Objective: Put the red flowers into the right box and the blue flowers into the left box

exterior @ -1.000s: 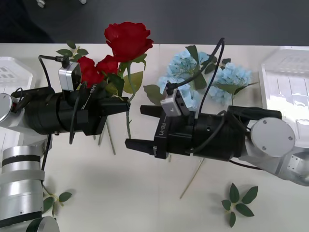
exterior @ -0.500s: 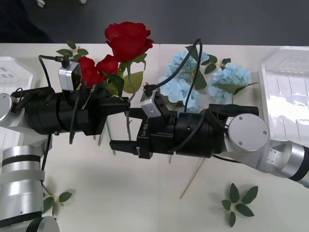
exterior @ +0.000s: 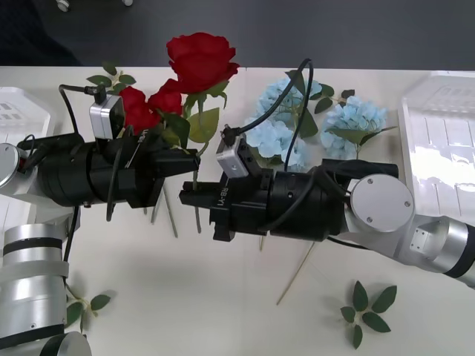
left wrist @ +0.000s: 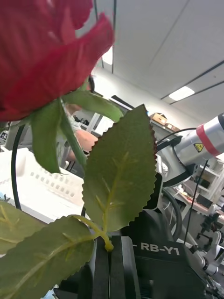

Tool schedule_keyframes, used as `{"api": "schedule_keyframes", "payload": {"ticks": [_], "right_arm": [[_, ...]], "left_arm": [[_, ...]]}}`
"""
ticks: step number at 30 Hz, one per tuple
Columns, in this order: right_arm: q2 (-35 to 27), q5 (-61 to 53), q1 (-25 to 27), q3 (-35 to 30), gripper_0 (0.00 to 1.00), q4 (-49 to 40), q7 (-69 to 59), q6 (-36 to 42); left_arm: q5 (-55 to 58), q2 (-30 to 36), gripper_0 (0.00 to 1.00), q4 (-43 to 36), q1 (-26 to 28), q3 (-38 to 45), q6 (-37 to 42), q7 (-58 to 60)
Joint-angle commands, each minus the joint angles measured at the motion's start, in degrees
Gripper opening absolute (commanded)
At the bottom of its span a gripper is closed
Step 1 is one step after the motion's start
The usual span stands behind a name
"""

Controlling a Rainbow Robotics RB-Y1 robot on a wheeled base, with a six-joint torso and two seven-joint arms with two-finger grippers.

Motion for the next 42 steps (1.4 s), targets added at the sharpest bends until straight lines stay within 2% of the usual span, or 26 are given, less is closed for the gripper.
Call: {"api": "schedule_keyframes", "payload": {"ticks": [1,2,3,4,6,8,16,19,22,28,33,38,42], "right_arm": [[0.0,-0.4,-0.5,-0.3,0.00,-1.0,0.2,0.1],[0.0,-0.4,-0.6,-0.3,0.00,-1.0,0.2,-0.1],[-0.1,-0.5,-0.6,-0.4,0.00,-1.0,0.2,-0.1],[-0.1,-0.5,-0.6,-0.3,0.00,-1.0,0.2,-0.1],[-0.2,-0.7,-0.6,-0.4,0.00,-1.0,0.2,-0.3],[-0.3,-0.8,-0.6,-0.4,0.00,-1.0,0.2,-0.4],[-1.3,-2.2,-0.7,-0.6,0.00,-1.1,0.2,-0.4],[-3.6,-3.3,-0.8,-1.0,0.00,-2.0,0.2,-0.4],[-7.7,-6.5,-0.9,-2.2,0.00,-3.7,0.2,-0.4],[-20.3,-20.2,-0.9,-6.7,0.00,-7.1,0.2,1.7],[-30.6,-30.3,-0.9,-9.2,0.00,-7.7,0.2,2.2],[-38.9,-35.5,-0.9,-11.3,0.00,-4.6,0.2,2.5],[-43.2,-37.3,-0.8,-12.2,0.00,-1.2,0.2,2.5]], "left_arm": [[0.5,0.3,0.01,-0.8,0.1,-0.7,-0.9,-2.1],[0.5,0.3,0.11,-0.8,0.2,-0.7,-1.3,-2.1],[0.5,0.3,0.31,-0.7,0.2,-0.7,-1.6,-2.1],[0.5,0.3,0.40,-0.6,0.2,-0.7,-1.8,-2.1],[0.8,0.3,0.87,-0.7,0.2,-0.8,-2.4,-2.1],[1.2,0.3,1.00,-0.7,0.2,-0.8,-3.4,-2.1],[2.3,0.3,1.00,-0.7,0.2,-2.0,-6.3,-2.1],[2.1,0.3,1.00,-0.7,0.2,-2.0,-6.9,-2.1],[2.1,1.0,1.00,-0.7,0.2,-2.7,-7.4,-2.1],[2.1,4.8,1.00,-0.7,0.2,-3.9,-8.6,-2.1],[1.6,10.4,1.00,-0.9,0.2,-4.1,-8.7,-2.1],[-6.8,16.2,1.00,-5.2,1.3,-1.3,-8.9,-1.7],[-15.4,18.4,1.00,-9.9,3.1,2.0,-9.9,7.6]]}}
